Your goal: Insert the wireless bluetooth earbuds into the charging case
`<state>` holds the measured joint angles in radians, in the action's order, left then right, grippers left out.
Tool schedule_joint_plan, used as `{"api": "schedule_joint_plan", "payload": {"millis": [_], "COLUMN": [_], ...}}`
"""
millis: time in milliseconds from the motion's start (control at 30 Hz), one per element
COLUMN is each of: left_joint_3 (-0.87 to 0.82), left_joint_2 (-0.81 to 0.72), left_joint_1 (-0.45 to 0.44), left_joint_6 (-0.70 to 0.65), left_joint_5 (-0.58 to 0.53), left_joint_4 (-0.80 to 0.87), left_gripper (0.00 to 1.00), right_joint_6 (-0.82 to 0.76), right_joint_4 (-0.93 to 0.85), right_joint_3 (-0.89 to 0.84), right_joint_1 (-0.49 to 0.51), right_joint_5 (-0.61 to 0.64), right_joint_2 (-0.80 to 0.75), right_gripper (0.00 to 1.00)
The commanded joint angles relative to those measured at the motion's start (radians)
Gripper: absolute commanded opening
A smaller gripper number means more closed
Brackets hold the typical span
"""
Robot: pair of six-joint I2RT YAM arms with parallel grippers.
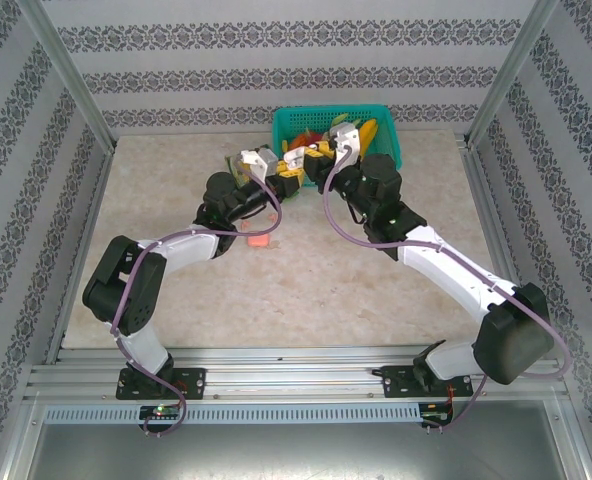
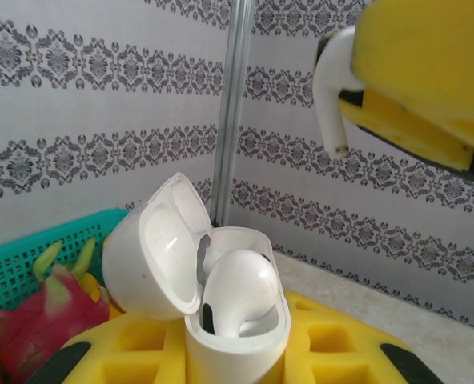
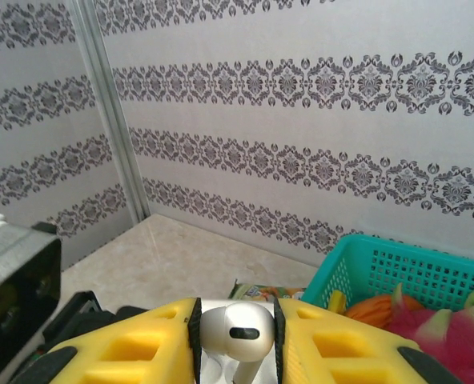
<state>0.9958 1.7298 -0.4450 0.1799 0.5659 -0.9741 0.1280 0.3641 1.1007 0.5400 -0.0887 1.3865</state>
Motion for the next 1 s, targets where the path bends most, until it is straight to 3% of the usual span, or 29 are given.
{"api": "schedule_joint_plan", "payload": {"millis": [0, 500, 967], "left_joint_3": [0.037, 0.058, 0.09], "left_joint_2": [0.019, 0.011, 0.0], "left_joint_1": [-0.018, -0.026, -0.026], "left_joint_6": [-0.022, -0.037, -0.052], "left_joint_5": [0.03, 0.051, 0.08], "left_joint_4": [0.021, 0.061, 0.092], "left_gripper": [0.0, 0.0, 0.0], "right_joint_6": [0.053, 0.285, 0.23], "right_joint_4": [0.046, 0.104, 0.058], "right_joint_3": [-0.001, -0.011, 0.013], "right_joint_1": [-0.023, -0.151, -0.156], "right_joint_5": [-0.06, -0.256, -0.353], "right_joint_2": [-0.026, -0.014, 0.024], "right_gripper": [0.31, 0.31, 0.31]}}
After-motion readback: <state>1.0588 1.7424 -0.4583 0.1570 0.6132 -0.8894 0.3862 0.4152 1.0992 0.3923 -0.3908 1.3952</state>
